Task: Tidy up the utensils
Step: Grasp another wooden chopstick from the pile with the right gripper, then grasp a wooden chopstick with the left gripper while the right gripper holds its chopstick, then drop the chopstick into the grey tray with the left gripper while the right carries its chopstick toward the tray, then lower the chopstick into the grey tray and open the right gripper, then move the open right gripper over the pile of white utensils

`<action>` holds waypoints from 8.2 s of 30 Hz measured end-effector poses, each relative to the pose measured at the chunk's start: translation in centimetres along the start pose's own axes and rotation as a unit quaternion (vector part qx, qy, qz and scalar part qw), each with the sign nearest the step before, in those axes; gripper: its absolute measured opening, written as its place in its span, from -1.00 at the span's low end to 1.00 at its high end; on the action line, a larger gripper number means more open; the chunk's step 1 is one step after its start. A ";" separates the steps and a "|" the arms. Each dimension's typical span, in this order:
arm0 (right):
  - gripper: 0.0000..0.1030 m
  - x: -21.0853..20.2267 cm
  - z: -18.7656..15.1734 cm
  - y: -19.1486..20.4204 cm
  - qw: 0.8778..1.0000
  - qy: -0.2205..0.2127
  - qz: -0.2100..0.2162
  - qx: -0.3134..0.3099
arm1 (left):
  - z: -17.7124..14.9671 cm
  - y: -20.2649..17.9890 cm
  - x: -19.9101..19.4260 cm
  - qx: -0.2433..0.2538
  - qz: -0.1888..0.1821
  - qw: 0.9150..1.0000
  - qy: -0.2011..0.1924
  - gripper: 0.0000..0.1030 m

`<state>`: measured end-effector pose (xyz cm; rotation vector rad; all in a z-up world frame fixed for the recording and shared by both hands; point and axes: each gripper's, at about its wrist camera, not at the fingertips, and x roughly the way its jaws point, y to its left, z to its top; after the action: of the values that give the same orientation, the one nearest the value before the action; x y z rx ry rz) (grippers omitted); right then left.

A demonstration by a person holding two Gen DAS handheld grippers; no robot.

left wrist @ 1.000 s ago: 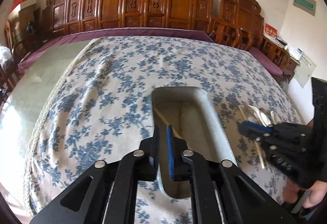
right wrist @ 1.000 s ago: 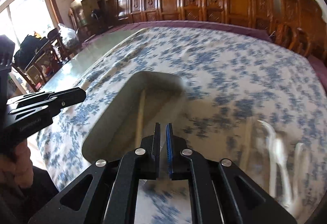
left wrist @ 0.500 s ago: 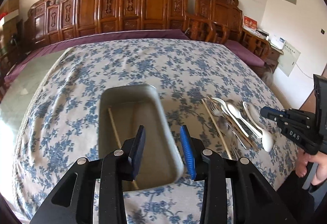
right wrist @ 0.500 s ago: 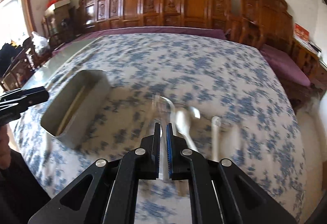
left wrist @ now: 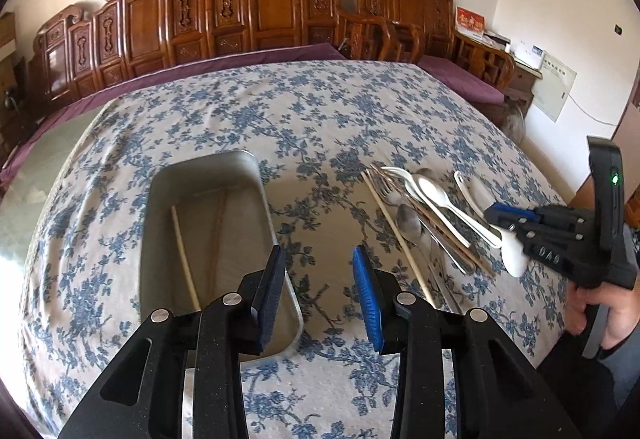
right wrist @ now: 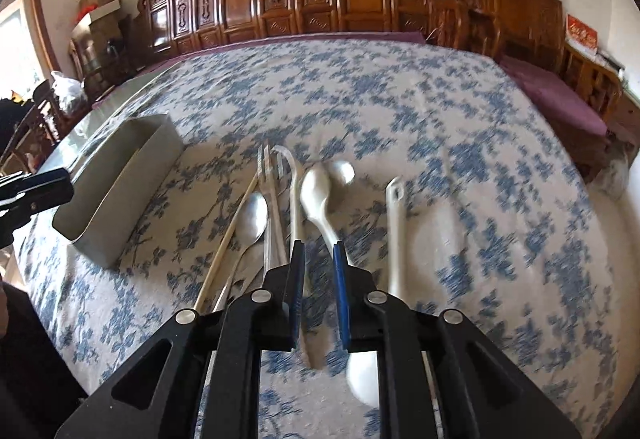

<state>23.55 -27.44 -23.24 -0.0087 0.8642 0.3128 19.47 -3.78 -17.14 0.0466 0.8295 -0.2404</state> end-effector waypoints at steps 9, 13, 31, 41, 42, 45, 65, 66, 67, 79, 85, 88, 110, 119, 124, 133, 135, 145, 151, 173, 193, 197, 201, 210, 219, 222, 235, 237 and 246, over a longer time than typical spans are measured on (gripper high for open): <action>-0.69 1.7 -2.0 1.5 0.999 0.043 0.011 -0.022 | -0.7 -2.2 0.9 0.015 -0.019 1.000 0.013 -0.36; -0.69 2.6 -2.5 1.4 0.998 0.059 0.001 -0.029 | -1.1 -2.8 1.4 0.020 -0.020 0.999 0.018 -0.36; -0.89 1.6 -2.4 1.7 0.998 0.037 0.008 -0.059 | -2.4 -4.5 3.5 0.045 -0.012 0.998 0.030 -0.36; -0.89 -0.9 -0.9 0.1 1.000 -0.024 0.015 -0.014 | -1.6 -5.2 4.8 0.037 -0.023 0.999 0.029 -0.36; -0.89 -0.8 -0.7 -0.2 1.000 -0.024 0.013 -0.009 | -1.4 -5.3 5.0 0.037 -0.024 0.999 0.031 -0.36; -0.89 -0.6 -0.5 -0.8 1.000 -0.028 0.013 0.001 | -1.0 -5.9 5.7 0.040 -0.026 0.998 0.037 -0.36; -0.89 -0.1 -0.2 -1.1 0.999 -0.033 0.012 0.016 | -1.4 -8.4 11.0 0.041 -0.025 0.995 0.089 -0.75; -0.89 -0.1 -0.2 -1.1 0.999 -0.034 0.012 0.016 | -1.4 -8.2 11.0 0.039 -0.024 0.995 0.091 -0.86; -0.89 -0.1 -0.2 -1.1 0.999 -0.035 0.012 0.017 | -1.3 -8.1 10.9 0.036 -0.025 0.995 0.092 -0.86; -0.89 -1.1 0.1 -1.1 0.998 -0.052 0.014 0.022 | -0.9 -5.2 7.7 0.020 -0.013 0.997 0.073 -0.92; -0.89 -2.0 0.4 -0.8 0.997 -0.071 0.014 0.018 | -0.5 -4.1 5.5 0.027 0.004 0.998 0.061 -0.92; -0.89 -2.5 0.5 -0.7 0.997 -0.080 0.013 0.018 | -0.3 -3.5 4.6 0.026 0.011 0.998 0.056 -0.92; -0.89 -4.9 0.8 4.3 0.992 -0.113 0.052 -0.030 | 0.5 3.5 -0.5 -0.010 0.061 0.997 0.037 -0.92; -0.89 -4.5 0.6 4.6 0.993 -0.106 0.051 -0.034 | -0.5 7.7 2.0 -0.036 0.075 0.994 0.072 -0.92; -0.89 -4.0 0.4 4.7 0.993 -0.098 0.048 -0.039 | -1.4 9.0 3.3 -0.059 0.067 0.993 0.080 -0.92; -0.89 -4.0 0.3 5.4 0.994 -0.088 0.045 -0.044 | -1.8 10.1 4.5 -0.074 0.064 0.991 0.087 -0.91; -0.89 -4.0 0.5 5.9 0.994 -0.087 0.047 -0.046 | -1.8 10.3 4.6 -0.077 0.065 0.991 0.088 -0.91; -0.89 -4.9 2.7 10.3 0.991 -0.096 0.077 -0.055 | -1.1 11.1 2.8 -0.083 0.066 0.993 0.057 -0.87; -0.89 -3.7 4.1 14.5 0.988 -0.087 0.098 -0.076 | -0.7 12.0 0.9 -0.081 0.077 0.993 0.028 -0.83; -0.88 4.2 5.0 22.1 0.991 -0.016 0.083 -0.101 | -0.4 14.6 -1.9 -0.101 0.082 0.991 -0.006 -0.84; -0.63 4.4 4.6 21.1 0.988 0.000 0.134 -0.078 | 0.1 14.0 -1.9 -0.097 0.079 0.992 -0.006 -0.84; -0.63 2.6 5.1 19.5 0.988 -0.020 0.135 -0.071 | 0.5 13.0 -1.8 -0.094 0.073 0.993 -0.009 -0.84; -0.63 0.4 5.4 16.9 0.989 -0.039 0.124 -0.066 | 0.9 11.4 -1.6 -0.083 0.064 0.994 -0.013 -0.83; -0.63 -3.1 4.3 9.2 0.995 -0.059 0.052 -0.067 | 1.3 6.9 -2.0 -0.043 0.035 0.998 -0.029 -0.26; -0.63 -4.3 2.5 1.2 0.998 -0.060 -0.008 -0.014 | 1.1 4.3 -2.2 -0.028 0.023 0.999 -0.041 0.48; -0.63 -4.1 2.0 -0.8 0.998 -0.059 -0.023 -0.002 | 1.0 3.2 -2.0 -0.022 0.018 0.999 -0.043 0.54; -0.62 0.5 0.1 -1.9 1.000 -0.011 -0.017 -0.007 | -0.1 -0.6 -0.3 0.014 0.002 1.000 -0.024 0.56; -0.49 1.3 0.3 -1.8 1.000 -0.005 -0.014 -0.010 | -0.2 -1.0 0.1 0.016 0.000 1.000 -0.019 0.56; -0.46 4.7 0.7 -2.0 0.999 0.043 0.003 -0.007 | -1.1 -2.5 1.6 0.027 0.001 1.000 0.003 0.56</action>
<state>27.48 -28.04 -26.54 -0.0322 0.9473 0.3257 19.11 -6.41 -18.87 0.0990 0.8290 -0.2610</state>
